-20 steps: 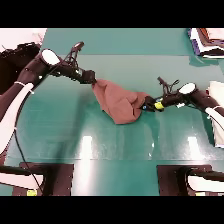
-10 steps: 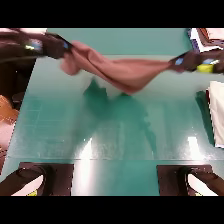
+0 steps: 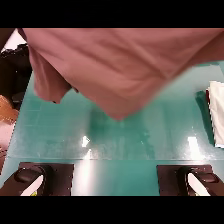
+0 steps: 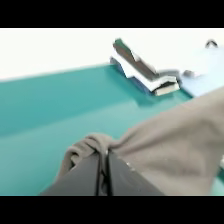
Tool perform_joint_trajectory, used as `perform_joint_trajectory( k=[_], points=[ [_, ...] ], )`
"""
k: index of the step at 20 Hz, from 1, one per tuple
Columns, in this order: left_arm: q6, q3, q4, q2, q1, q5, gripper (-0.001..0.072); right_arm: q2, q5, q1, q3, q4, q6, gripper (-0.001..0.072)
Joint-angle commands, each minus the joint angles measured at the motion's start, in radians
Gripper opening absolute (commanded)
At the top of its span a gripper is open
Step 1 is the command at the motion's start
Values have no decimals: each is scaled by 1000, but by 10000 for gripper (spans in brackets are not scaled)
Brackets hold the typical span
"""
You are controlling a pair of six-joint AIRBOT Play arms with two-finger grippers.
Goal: Fold the shirts.
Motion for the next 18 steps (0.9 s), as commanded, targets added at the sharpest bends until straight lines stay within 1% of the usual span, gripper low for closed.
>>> perform_joint_trajectory(
  k=[1,3,5,7,9,12,13,14,15,16,18],
  points=[
    [-6,-33,-9,-84,0,-183,28,-81,87,39,15,-35,53,16],
    [-6,-114,-11,-163,0,-289,28,-199,174,105,14,-63,74,17],
    [-4,-226,-6,-238,-26,-327,29,-341,237,180,10,-135,74,16],
    [0,-367,0,-303,-87,-292,29,-454,224,242,-25,-183,74,16],
    [34,-483,9,-359,-151,-232,29,-532,199,274,-72,-182,74,17],
    [33,-574,16,-406,-197,-203,31,-570,192,285,-135,-181,74,16],
    [33,-576,16,-407,-196,-201,84,-569,189,285,-145,-181,74,16],
    [32,-571,15,-406,-194,-200,348,-569,192,279,-147,-181,74,17],
    [32,-560,15,-403,-194,-200,534,-567,191,277,-147,-180,74,16],
    [34,-536,18,-397,-194,-208,534,-563,189,277,-147,-181,74,17],
    [33,-443,86,-395,-193,-241,534,-557,182,277,-146,-180,74,17]
  ],
)
